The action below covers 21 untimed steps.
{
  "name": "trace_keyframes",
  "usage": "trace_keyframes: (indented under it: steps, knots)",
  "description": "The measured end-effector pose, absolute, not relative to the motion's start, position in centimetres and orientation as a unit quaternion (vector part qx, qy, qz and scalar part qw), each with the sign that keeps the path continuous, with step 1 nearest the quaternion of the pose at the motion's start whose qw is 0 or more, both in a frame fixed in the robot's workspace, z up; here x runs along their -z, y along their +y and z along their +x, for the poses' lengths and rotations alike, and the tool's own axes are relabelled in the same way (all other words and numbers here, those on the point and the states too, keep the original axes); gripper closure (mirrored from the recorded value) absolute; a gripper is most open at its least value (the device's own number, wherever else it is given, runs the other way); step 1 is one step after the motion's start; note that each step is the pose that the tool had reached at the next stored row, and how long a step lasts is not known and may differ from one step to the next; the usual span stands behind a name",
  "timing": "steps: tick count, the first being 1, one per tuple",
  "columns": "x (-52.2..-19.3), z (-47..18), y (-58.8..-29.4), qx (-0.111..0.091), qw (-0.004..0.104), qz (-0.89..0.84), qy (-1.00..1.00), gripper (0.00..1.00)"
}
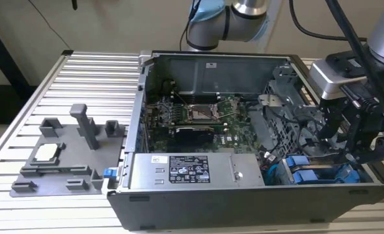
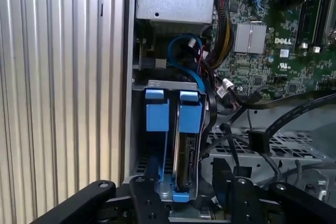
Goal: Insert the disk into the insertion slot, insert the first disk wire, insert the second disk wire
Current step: 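Insert the first disk wire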
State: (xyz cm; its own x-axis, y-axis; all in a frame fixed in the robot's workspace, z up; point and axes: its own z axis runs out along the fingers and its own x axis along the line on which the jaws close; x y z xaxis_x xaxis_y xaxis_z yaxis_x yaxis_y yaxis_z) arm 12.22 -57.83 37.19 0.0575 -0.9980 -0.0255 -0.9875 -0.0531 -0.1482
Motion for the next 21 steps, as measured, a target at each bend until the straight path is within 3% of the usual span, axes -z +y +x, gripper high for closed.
trace_keyframes:
  steps: [21]
  knots:
    - [-37.2, 15.0, -55.7, 0.044, 0.052, -0.726, 0.685, 0.46]
